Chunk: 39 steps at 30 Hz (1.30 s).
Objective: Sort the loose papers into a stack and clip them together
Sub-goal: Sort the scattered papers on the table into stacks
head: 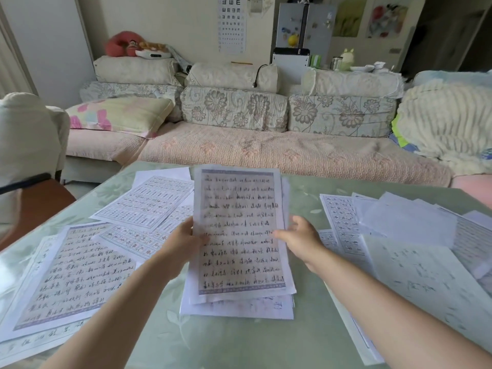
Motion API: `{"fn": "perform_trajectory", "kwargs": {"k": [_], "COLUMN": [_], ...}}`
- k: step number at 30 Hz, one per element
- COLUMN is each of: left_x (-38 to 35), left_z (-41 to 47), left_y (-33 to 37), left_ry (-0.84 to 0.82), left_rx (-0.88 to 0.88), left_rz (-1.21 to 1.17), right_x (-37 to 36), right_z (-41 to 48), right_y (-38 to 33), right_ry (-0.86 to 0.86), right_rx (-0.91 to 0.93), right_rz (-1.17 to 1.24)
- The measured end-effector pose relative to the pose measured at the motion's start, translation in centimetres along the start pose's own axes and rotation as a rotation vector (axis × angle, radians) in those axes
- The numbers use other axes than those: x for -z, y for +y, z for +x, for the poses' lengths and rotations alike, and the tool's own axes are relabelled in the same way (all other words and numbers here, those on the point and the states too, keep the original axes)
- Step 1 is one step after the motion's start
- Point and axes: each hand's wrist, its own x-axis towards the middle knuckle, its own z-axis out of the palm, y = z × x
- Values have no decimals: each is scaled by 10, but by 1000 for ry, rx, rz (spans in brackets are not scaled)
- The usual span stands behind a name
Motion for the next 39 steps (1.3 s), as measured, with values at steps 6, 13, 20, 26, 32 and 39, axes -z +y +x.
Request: {"fn": "perform_trajectory", "kwargs": {"k": [6,13,20,26,32,39], "left_x": [-12,-42,-50,-51,-53,-72], "left_z": [-21,-38,-35,-30,-21,-18], "left_y": [32,67,53,39,41,42], "left_ry": [97,189,205,223,278,226], "left_rx": [-251,-514,-543,-492,-524,-365], "left_rz": [-126,-163,-45,-9,-9,90], "right_x": [17,45,47,33,32,40], "right_z": [-10,-26,-23,-23,-21,-26], "right_y": [-32,-58,-36,-23,-26,-11], "right_ry": [57,219,117,72,151,132], "right_rx": [285,563,437,399,428,309], "right_rz": [307,337,252,251,262,119]}}
